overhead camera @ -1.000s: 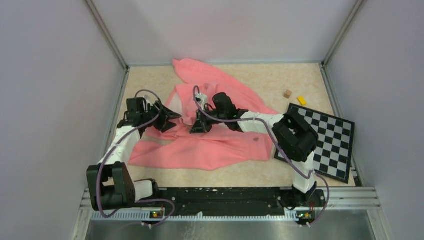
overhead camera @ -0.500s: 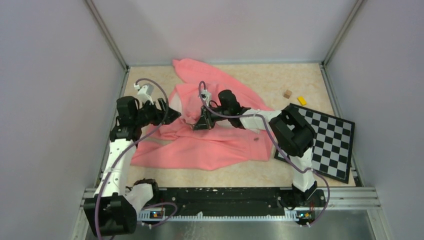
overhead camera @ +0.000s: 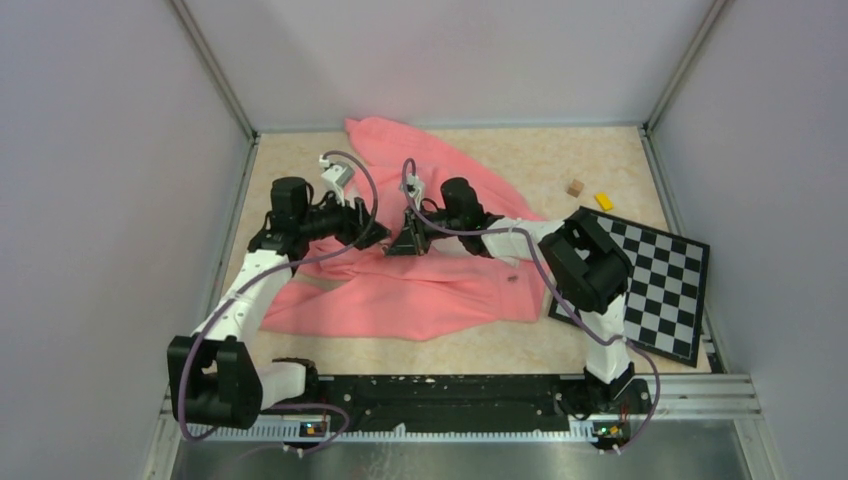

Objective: Zip up the jacket

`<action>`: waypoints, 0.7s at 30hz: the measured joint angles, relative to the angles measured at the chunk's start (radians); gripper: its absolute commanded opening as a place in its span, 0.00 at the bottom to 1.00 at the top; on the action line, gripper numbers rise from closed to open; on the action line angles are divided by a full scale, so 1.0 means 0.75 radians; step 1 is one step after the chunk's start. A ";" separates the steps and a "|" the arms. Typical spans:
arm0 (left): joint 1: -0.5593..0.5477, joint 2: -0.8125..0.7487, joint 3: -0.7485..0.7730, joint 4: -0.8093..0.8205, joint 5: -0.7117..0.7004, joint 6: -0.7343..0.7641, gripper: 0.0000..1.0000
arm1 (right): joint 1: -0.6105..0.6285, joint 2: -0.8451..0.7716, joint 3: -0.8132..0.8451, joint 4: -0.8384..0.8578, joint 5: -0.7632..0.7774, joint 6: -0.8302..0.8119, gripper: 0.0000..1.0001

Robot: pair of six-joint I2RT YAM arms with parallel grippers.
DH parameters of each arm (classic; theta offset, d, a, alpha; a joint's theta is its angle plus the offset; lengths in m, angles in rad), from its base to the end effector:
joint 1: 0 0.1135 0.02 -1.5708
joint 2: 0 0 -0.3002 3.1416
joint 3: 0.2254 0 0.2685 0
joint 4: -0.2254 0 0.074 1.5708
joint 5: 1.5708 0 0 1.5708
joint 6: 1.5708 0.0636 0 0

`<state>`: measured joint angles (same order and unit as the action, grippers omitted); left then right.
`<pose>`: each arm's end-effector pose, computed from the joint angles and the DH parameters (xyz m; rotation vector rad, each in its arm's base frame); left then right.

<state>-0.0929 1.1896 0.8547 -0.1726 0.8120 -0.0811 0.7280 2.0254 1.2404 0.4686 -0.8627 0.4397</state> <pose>0.2726 -0.0718 0.3056 0.5102 1.9689 -0.9452 0.3329 0.3614 0.2048 -0.9448 1.8779 1.5625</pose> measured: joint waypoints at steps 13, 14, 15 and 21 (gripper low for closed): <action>-0.001 0.081 0.001 -0.038 -0.069 0.077 0.73 | 0.000 0.000 -0.007 0.005 -0.007 -0.001 0.00; -0.001 0.087 0.000 -0.046 -0.073 0.080 0.71 | 0.000 0.000 -0.007 0.006 -0.007 -0.001 0.00; -0.001 0.091 0.000 -0.055 -0.078 0.084 0.67 | 0.000 0.000 -0.007 0.006 -0.007 -0.001 0.00; -0.001 0.093 0.000 -0.076 -0.093 0.104 0.47 | 0.000 0.000 -0.007 0.006 -0.010 0.000 0.00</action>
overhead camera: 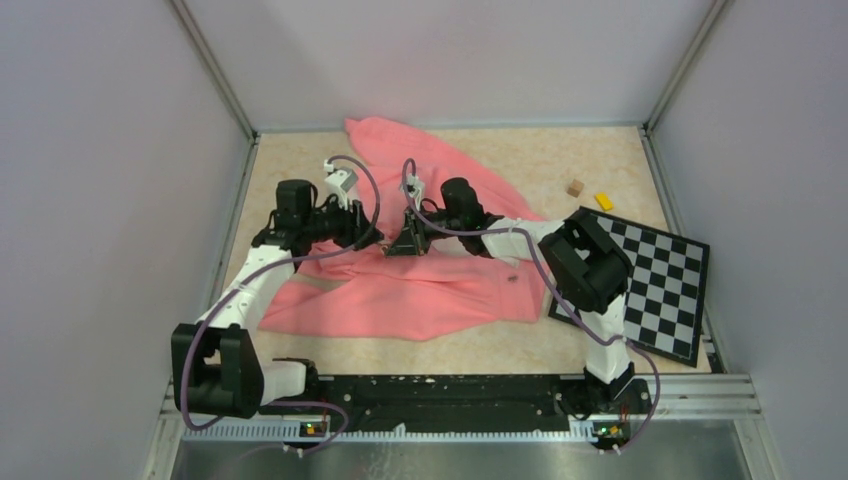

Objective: Zip up the jacket

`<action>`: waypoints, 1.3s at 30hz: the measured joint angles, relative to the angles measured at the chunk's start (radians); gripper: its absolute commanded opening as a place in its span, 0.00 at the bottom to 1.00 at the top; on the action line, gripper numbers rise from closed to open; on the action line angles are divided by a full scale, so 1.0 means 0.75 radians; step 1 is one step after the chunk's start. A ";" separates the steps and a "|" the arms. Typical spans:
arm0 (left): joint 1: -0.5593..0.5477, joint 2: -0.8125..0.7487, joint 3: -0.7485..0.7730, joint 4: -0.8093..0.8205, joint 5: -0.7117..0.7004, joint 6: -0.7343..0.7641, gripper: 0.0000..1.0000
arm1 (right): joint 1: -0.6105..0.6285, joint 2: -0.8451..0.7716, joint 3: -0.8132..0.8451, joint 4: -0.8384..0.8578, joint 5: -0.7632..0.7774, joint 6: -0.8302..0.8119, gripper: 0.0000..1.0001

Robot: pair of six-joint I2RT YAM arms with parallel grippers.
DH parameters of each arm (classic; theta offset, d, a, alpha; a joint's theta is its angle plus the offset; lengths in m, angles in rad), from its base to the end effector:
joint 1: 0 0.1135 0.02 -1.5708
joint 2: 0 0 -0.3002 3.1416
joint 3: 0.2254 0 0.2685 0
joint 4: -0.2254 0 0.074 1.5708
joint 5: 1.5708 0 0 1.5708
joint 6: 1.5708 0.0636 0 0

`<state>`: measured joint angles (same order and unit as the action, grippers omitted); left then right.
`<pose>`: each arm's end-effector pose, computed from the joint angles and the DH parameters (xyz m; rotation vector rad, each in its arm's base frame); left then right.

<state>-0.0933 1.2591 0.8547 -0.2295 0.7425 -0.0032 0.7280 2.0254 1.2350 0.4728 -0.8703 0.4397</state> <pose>0.2843 -0.0698 0.2798 0.5076 2.0782 -0.8674 0.3318 0.3609 0.2035 -0.9507 1.8772 1.5694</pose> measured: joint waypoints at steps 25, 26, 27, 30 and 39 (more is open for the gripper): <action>-0.052 -0.060 -0.002 -0.104 -0.191 0.094 0.00 | -0.063 0.045 0.161 -0.305 -0.113 -0.104 0.00; -0.056 -0.071 -0.003 -0.106 -0.207 0.101 0.00 | -0.070 0.045 0.166 -0.322 -0.126 -0.125 0.00; -0.060 -0.079 -0.005 -0.111 -0.218 0.107 0.00 | -0.077 0.045 0.165 -0.330 -0.141 -0.135 0.00; -0.058 -0.081 -0.005 -0.127 -0.267 0.128 0.00 | -0.112 0.040 0.093 -0.317 -0.171 -0.149 0.00; -0.050 -0.073 -0.005 -0.158 -0.311 0.111 0.00 | -0.169 0.037 -0.118 -0.073 -0.131 -0.032 0.35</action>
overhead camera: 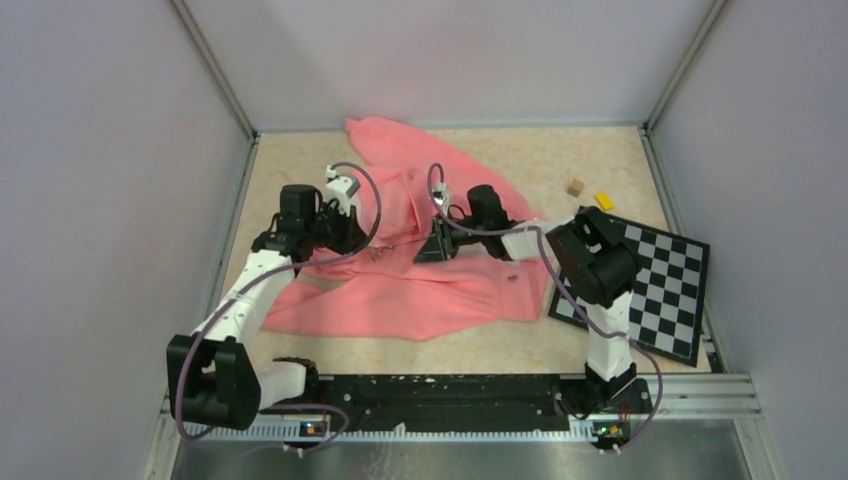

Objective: Zip up the jacket

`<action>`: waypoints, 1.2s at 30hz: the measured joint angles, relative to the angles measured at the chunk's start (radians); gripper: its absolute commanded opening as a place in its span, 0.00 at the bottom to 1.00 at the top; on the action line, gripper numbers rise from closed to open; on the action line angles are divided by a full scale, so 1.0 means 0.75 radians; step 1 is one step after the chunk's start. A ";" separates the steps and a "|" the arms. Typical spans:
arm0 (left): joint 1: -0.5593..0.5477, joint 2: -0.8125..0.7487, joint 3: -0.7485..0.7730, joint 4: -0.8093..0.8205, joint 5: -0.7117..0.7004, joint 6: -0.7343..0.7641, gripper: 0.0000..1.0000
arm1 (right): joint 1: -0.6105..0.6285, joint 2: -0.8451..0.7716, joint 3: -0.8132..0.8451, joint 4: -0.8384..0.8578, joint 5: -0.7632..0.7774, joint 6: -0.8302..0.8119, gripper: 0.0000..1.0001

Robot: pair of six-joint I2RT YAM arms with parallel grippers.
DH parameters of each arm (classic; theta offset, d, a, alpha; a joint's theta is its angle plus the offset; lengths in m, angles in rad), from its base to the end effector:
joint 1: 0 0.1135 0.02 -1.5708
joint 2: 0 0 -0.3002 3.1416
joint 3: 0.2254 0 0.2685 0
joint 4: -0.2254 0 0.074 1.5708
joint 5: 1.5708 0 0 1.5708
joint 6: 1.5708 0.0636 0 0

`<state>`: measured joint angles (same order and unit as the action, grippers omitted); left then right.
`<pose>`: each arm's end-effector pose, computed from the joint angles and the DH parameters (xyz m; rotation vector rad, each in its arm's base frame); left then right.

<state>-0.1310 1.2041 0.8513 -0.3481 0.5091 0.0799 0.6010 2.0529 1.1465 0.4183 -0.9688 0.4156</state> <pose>0.2713 -0.0670 0.2761 0.5002 2.1779 -0.6034 0.3538 0.3062 0.1589 -0.8622 2.0443 1.5914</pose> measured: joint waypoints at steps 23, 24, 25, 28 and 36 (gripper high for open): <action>0.036 0.229 0.341 -0.337 0.017 -0.251 0.00 | 0.416 -0.174 -0.242 0.654 1.081 0.339 0.28; 0.037 0.233 0.343 -0.345 0.016 -0.257 0.00 | 0.426 -0.166 -0.226 0.630 1.107 0.343 0.29; 0.038 0.237 0.343 -0.349 0.011 -0.264 0.00 | 0.438 -0.162 -0.214 0.606 1.140 0.344 0.31; 0.039 0.241 0.344 -0.355 0.004 -0.284 0.00 | 0.478 -0.161 -0.205 0.567 1.247 0.320 0.37; 0.041 0.242 0.344 -0.381 0.001 -0.316 0.00 | 0.629 -0.161 -0.126 0.348 1.587 0.218 0.46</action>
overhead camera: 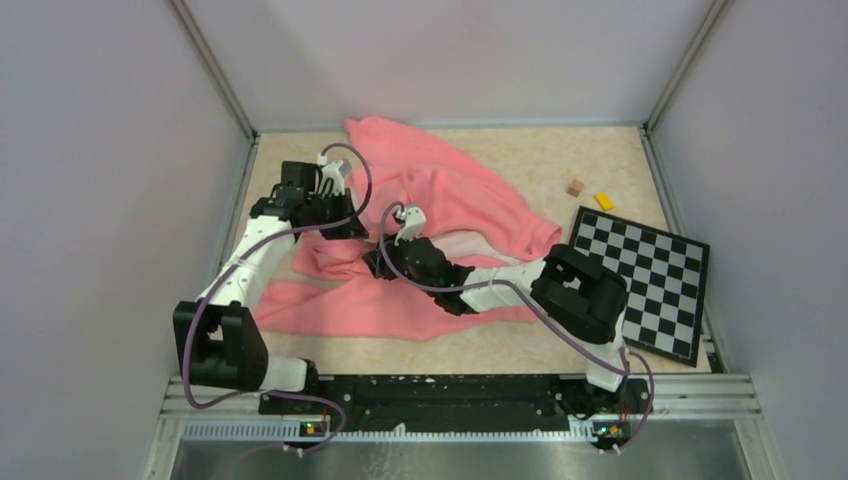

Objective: Zip up the jacket

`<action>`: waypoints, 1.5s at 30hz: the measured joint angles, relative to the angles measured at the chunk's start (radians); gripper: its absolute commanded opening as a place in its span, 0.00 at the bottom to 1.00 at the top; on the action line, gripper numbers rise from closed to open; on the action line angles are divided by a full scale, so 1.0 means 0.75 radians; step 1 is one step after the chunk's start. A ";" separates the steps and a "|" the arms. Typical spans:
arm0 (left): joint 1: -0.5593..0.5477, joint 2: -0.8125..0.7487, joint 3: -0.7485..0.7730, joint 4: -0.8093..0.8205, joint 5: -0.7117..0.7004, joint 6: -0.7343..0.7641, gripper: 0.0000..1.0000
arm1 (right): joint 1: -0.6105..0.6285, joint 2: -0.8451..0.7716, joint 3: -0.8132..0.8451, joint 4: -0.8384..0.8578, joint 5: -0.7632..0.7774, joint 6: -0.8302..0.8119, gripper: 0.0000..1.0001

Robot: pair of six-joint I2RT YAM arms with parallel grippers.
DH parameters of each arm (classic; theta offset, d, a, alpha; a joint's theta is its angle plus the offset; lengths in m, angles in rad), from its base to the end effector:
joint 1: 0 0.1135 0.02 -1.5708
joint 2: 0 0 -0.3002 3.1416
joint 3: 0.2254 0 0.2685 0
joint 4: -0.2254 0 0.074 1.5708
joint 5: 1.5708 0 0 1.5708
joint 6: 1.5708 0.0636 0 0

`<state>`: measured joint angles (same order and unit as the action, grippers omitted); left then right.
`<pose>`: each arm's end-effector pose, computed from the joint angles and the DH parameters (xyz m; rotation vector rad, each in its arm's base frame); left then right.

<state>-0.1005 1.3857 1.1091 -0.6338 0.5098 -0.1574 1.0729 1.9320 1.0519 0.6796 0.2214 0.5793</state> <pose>0.3077 -0.0622 0.2925 0.1493 2.4591 -0.7423 0.2379 0.4084 0.2037 -0.2921 1.8549 0.9828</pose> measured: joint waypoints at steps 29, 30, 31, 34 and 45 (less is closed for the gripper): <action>0.000 0.000 0.006 -0.031 0.004 -0.003 0.00 | 0.120 0.104 0.219 -0.225 0.333 0.027 0.47; 0.000 0.000 0.006 -0.030 0.004 -0.003 0.00 | 0.120 0.115 0.230 -0.224 0.340 0.023 0.47; 0.000 0.000 0.006 -0.030 0.004 -0.003 0.00 | 0.120 0.126 0.241 -0.225 0.352 0.018 0.47; 0.000 0.000 0.006 -0.030 0.004 -0.003 0.00 | 0.120 0.144 0.252 -0.218 0.388 -0.015 0.45; 0.001 0.000 0.006 -0.027 0.003 -0.003 0.00 | 0.120 0.153 0.260 -0.156 0.439 -0.122 0.18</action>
<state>-0.0998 1.3857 1.1133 -0.6544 0.5117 -0.1593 1.1629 2.0468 1.2472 0.5625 0.5510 0.4877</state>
